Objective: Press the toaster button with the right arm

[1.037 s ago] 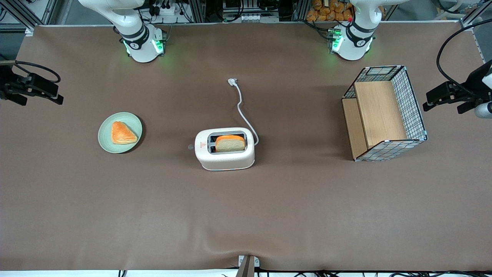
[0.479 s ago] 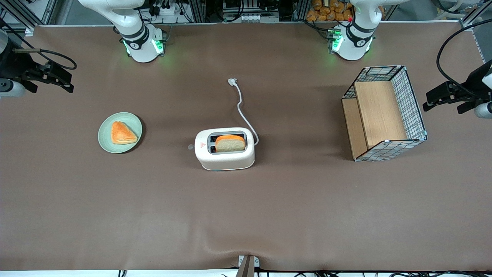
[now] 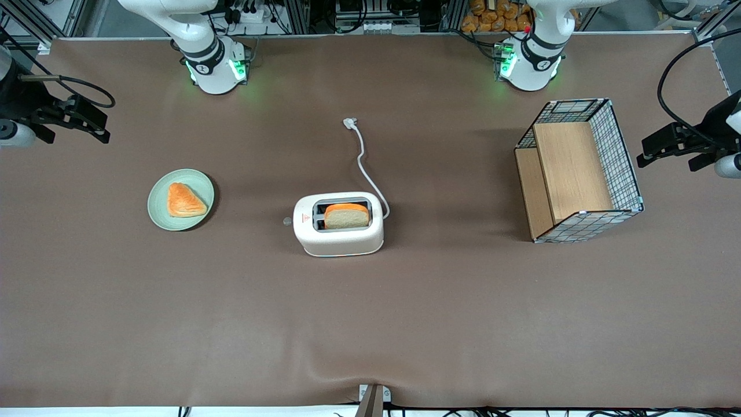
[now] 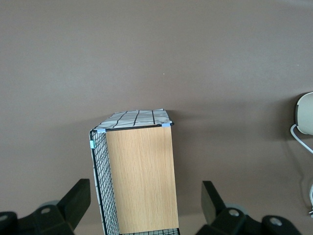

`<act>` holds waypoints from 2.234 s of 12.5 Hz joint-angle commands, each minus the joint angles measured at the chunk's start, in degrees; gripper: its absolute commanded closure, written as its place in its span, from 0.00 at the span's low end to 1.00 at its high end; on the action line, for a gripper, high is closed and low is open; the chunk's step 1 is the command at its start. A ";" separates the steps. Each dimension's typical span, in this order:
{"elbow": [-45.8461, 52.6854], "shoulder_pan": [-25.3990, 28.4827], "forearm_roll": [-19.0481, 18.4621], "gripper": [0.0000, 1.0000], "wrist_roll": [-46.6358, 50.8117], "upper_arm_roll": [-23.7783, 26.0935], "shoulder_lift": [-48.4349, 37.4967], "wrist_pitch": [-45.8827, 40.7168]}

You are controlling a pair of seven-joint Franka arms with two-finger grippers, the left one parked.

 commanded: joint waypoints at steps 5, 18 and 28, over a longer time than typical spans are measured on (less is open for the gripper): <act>0.89 -1.57 -0.27 0.00 0.55 0.13 0.38 0.00; 0.63 -3.59 0.25 0.00 -1.39 -3.39 1.88 1.41; 0.37 -3.41 1.56 0.00 -1.30 -3.21 1.26 0.00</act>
